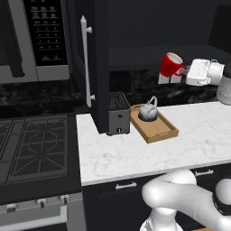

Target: Pick the kettle from the counter and place it on the tray. Then pick the mug from the cabinet and place it on the tray. Then close the cabinet doors.

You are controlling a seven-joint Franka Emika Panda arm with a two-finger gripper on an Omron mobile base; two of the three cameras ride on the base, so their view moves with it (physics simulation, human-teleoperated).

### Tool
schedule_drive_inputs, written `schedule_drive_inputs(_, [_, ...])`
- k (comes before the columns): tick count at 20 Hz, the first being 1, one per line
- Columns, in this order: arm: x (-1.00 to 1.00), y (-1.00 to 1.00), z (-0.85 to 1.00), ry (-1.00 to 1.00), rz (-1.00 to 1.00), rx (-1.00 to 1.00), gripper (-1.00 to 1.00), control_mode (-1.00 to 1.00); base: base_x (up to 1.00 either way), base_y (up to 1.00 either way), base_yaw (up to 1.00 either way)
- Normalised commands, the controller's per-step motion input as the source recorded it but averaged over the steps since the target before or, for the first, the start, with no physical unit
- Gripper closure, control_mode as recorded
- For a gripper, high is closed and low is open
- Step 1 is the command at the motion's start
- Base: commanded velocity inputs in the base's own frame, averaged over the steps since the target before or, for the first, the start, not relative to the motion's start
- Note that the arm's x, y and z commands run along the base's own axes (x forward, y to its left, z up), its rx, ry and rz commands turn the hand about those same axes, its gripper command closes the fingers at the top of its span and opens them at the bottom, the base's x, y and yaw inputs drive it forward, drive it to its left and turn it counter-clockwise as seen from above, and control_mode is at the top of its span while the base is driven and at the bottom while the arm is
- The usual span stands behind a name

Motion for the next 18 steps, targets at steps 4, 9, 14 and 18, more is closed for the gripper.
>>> schedule_drive_inputs(4, [-0.12,-0.26,-0.59,0.06,0.08,-0.29,1.0,-1.0,0.0,0.0,0.0])
schedule_drive_inputs(9, [0.0,-0.24,-0.92,0.09,0.05,-0.24,1.0,-1.0,0.0,0.0,0.0])
schedule_drive_inputs(14, [0.17,-0.18,-0.67,0.03,0.05,-0.08,1.0,-1.0,0.0,0.0,0.0])
schedule_drive_inputs(18, [0.43,-0.08,-0.58,0.03,0.09,-0.02,1.0,-1.0,0.0,0.0,0.0])
